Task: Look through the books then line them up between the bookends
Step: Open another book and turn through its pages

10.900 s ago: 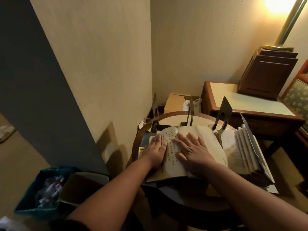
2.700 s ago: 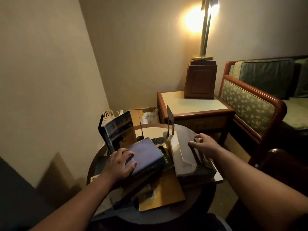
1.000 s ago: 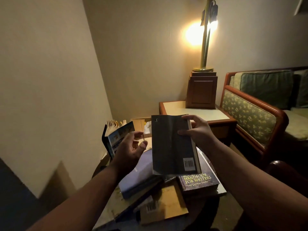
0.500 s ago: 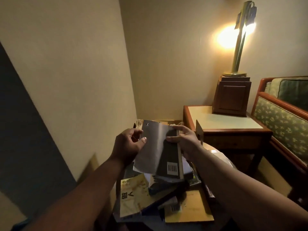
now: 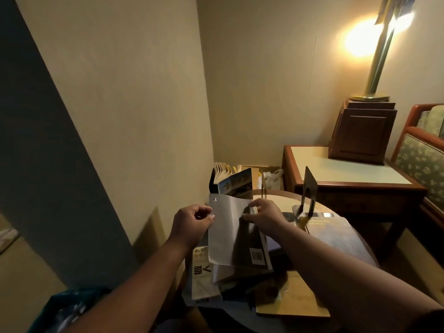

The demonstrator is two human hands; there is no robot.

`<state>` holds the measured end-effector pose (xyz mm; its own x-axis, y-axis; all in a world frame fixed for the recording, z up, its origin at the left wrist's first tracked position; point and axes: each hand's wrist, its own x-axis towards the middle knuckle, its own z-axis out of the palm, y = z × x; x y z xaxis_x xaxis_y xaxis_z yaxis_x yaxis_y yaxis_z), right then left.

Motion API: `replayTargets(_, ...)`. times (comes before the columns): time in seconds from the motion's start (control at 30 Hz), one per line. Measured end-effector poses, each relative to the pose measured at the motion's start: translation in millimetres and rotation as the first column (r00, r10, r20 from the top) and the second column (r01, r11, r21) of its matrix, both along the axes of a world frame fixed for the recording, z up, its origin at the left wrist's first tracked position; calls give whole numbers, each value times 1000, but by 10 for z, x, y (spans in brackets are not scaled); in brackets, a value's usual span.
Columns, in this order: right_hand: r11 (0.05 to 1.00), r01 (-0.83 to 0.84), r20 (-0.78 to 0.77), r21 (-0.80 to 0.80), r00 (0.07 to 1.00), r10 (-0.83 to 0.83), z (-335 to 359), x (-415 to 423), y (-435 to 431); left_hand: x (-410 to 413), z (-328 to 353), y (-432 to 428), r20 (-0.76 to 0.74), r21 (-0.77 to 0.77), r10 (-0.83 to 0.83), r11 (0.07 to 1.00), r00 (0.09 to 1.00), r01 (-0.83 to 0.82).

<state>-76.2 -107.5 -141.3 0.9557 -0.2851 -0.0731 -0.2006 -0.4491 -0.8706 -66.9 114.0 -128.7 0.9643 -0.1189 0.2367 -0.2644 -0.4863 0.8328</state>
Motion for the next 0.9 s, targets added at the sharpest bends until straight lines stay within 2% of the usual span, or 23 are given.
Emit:
replayTargets(0.07, 975, -23, -4, -221, 1000, 23, 4, -7, -44, 9, 30, -54, -9, -31, -23, 999, 1000, 23)
replayTargets(0.13, 947, -55, 41, -317, 997, 71, 39, -6, -85, 2, 88, -123, -7, -78, -52, 996, 999, 51)
replayTargets(0.2, 952, -91, 92, -294, 988, 123, 167, -44, -82, -13, 158, -205, -15, -147, -86, 986, 996, 83)
replayTargets(0.3, 989, -146, 116, -37, 982, 149, 481, -143, 0, -24, 280, -333, -70, -271, -144, 955, 987, 121)
replayTargets(0.37, 982, -177, 117, 66, 979, 168, 687, -216, 59, -27, 372, -409, -129, -332, -200, 932, 971, 147)
replayTargets(0.47, 979, -196, 146, 47, 971, 187, 862, -256, 84, -41, 488, -511, -206, -426, -325, 879, 923, 214)
replayTargets(0.57, 979, -160, 171, -125, 969, 180, 925, -290, 32, -45, 532, -582, -237, -432, -369, 868, 899, 243)
replayTargets(0.73, 962, -43, 202, -270, 974, 101, 832, -308, -262, -36, 469, -620, -213, -295, -372, 906, 904, 303)
replayTargets(0.83, 935, 19, 202, -355, 978, 56, 720, -316, -493, -6, 329, -624, -134, -21, -298, 954, 945, 298)
replayTargets(0.9, 919, 57, 187, -390, 982, 18, 623, -326, -652, 17, 208, -610, -131, 212, -250, 938, 959, 274)
